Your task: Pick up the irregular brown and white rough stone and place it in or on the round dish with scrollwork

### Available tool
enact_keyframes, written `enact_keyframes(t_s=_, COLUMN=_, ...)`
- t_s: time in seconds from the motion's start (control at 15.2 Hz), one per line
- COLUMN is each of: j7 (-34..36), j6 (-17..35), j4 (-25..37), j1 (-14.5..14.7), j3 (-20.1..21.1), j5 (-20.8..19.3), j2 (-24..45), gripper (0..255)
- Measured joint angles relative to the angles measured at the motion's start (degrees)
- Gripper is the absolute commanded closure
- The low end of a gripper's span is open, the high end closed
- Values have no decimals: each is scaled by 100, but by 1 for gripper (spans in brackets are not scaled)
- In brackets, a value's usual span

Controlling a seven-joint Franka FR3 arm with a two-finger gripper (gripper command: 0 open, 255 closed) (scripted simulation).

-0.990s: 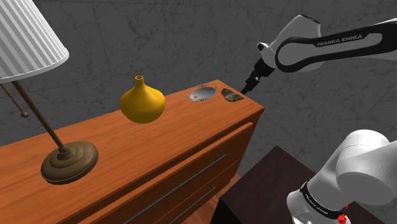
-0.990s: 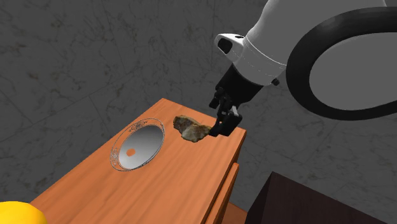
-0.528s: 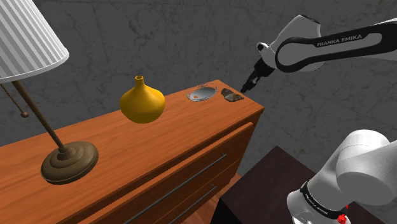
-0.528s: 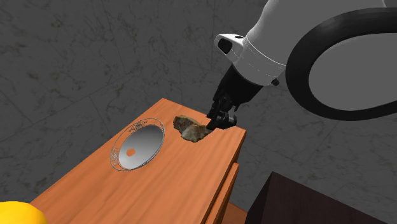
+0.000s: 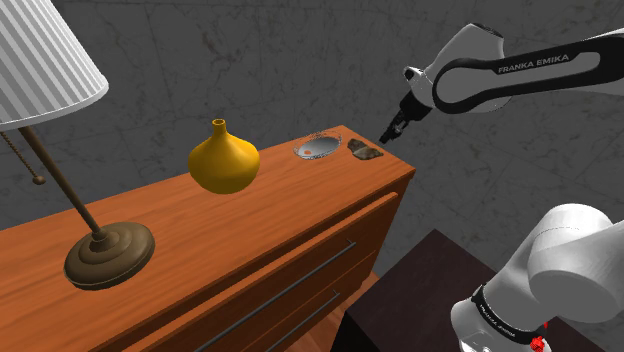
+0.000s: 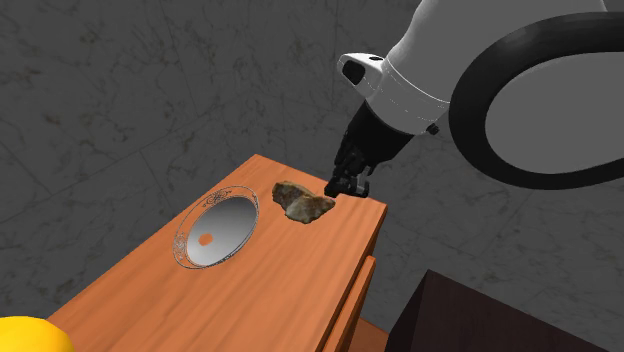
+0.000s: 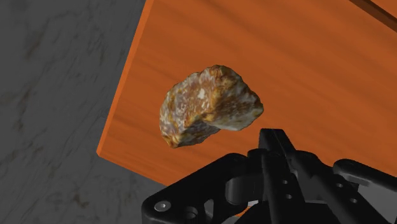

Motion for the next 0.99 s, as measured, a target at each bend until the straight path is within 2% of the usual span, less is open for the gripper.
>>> enact_keyframes(t_s=0.07, j7=0, j6=0, j4=0, j1=0, j3=0, j5=0, j2=0, gripper=0)
enact_keyframes(t_s=0.13, j7=285, j6=-116, j4=150, j1=-188, j3=318, j5=-215, j2=202, gripper=0)
enact_keyframes(t_s=0.2, j7=929, j6=-349, j4=421, j1=-473, j3=828, j5=-635, j2=546, gripper=0)
enact_keyframes(t_s=0.33, j7=2537, j6=-1200, j4=1271, j1=-955, j3=1905, j5=-1700, j2=1505, gripper=0)
enact_keyframes(t_s=0.46, j7=3910, j6=-2408, j4=2215, j1=-1113, j3=2553, j5=-2706, j2=2555, gripper=0)
enact_keyframes(t_s=0.53, j7=4244, j6=-2745, j4=2458, j1=-1096, j3=2641, j5=-2958, j2=2842, gripper=0)
enact_keyframes(t_s=0.66, j7=4527, j6=-2903, j4=2579, j1=-1091, j3=2664, j5=-3195, j2=3091, gripper=0)
enact_keyframes(t_s=0.99, j7=4693, j6=-2681, j4=2439, j1=-1154, j3=2599, j5=-3390, j2=3259, gripper=0)
